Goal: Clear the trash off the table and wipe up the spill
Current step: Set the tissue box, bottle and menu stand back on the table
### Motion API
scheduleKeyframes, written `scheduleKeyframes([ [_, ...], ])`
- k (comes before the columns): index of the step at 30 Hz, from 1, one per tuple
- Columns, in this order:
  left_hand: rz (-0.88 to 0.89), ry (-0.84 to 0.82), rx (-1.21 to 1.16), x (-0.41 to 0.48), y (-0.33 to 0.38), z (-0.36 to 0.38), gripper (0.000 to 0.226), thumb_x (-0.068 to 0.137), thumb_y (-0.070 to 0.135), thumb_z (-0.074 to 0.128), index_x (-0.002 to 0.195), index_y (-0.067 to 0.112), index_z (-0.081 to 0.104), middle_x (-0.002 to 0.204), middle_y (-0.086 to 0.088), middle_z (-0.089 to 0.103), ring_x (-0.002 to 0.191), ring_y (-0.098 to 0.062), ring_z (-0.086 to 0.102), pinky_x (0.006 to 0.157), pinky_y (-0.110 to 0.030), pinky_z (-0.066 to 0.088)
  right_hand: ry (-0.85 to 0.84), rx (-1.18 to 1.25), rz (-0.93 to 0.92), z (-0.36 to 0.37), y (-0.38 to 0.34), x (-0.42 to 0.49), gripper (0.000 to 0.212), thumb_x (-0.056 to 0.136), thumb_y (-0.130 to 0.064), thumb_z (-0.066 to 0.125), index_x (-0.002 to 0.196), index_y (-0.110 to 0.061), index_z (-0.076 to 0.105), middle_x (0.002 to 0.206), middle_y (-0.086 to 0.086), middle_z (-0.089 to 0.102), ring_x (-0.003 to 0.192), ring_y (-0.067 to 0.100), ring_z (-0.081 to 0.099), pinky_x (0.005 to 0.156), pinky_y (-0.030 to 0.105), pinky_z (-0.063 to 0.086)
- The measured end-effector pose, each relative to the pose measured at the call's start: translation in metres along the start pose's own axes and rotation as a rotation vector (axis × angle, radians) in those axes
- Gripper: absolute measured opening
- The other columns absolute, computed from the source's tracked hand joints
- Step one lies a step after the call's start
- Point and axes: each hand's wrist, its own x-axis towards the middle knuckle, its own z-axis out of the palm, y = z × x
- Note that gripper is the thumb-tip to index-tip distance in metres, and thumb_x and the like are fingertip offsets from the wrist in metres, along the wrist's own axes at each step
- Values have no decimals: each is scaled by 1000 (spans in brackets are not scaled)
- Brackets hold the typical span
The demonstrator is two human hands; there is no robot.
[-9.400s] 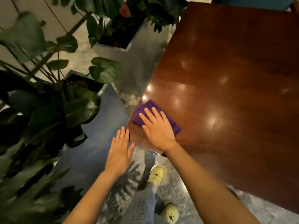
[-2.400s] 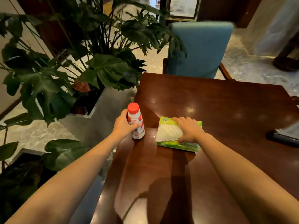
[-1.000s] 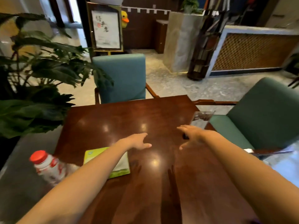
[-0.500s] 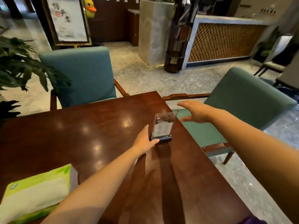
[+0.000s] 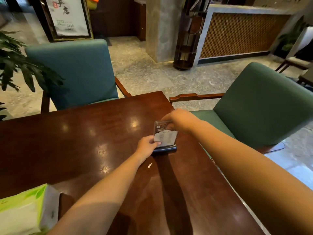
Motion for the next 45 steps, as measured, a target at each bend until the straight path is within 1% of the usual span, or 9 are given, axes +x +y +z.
scheduleKeyframes([
  [4, -15, 36, 9, 0, -1, 0, 20, 81, 13, 68, 101, 8, 70, 107, -8, 71, 101, -23, 64, 90, -39, 50, 28, 30, -8, -3, 0, 1, 24, 86, -10, 58, 107, -15, 67, 105, 10, 69, 100, 28, 61, 78, 33, 47],
  [7, -20, 55, -1, -7, 4, -10, 17, 81, 13, 69, 97, 7, 70, 106, -10, 71, 100, -24, 64, 89, -38, 51, 19, 29, -36, -13, -8, 1, 25, 86, -12, 59, 109, -17, 67, 107, 8, 69, 101, 27, 60, 76, 30, 42],
  [12, -50, 86, -104, -40, 2, -44, 20, 84, 7, 64, 104, 2, 66, 111, -7, 67, 104, -18, 61, 80, -20, 49, 23, 29, -122, -32, -49, 6, 26, 86, -14, 60, 111, -18, 67, 110, 6, 68, 103, 25, 60, 81, 35, 48],
  [17, -112, 164, -122, -81, -23, -96, 27, 84, 10, 65, 110, 5, 64, 117, -7, 66, 109, -18, 59, 92, -28, 47, 51, 26, -290, -37, -112, 8, 21, 85, -15, 61, 104, -17, 69, 103, 5, 70, 97, 22, 61, 71, 28, 39],
  [23, -160, 256, -130, -127, -63, -149, 31, 83, 10, 66, 113, 5, 64, 119, -10, 66, 111, -21, 61, 99, -34, 47, 30, 50, -430, -25, -184, 11, 27, 84, -18, 63, 111, -19, 69, 110, 2, 70, 99, 20, 62, 79, 32, 49],
  [26, -154, 290, -111, -146, -76, -162, 32, 84, 8, 64, 116, 4, 62, 118, -10, 66, 110, -21, 61, 95, -29, 47, 18, 36, -473, -17, -208, 11, 27, 84, -20, 62, 110, -18, 69, 111, 3, 70, 100, 22, 62, 81, 35, 52],
  [34, -182, 297, -130, -175, -98, -168, 36, 86, 10, 63, 121, 5, 60, 120, -9, 65, 112, -20, 60, 95, -25, 46, -13, 45, -514, 1, -239, 3, 26, 85, -21, 61, 110, -19, 69, 104, 3, 71, 91, 20, 62, 69, 27, 42],
  [38, -182, 283, -125, -181, -102, -165, 35, 86, 11, 63, 120, 5, 60, 120, -10, 65, 112, -21, 61, 100, -33, 47, -32, 30, -493, 6, -240, -3, 27, 86, -20, 60, 112, -18, 68, 105, 5, 71, 92, 22, 63, 68, 27, 42],
  [45, -181, 257, -157, -193, -108, -165, 35, 85, 10, 63, 119, 6, 61, 119, -10, 66, 110, -19, 61, 97, -29, 47, -36, 16, -477, 8, -251, -18, 27, 86, -19, 60, 111, -18, 68, 104, 4, 71, 91, 21, 63, 67, 26, 41],
])
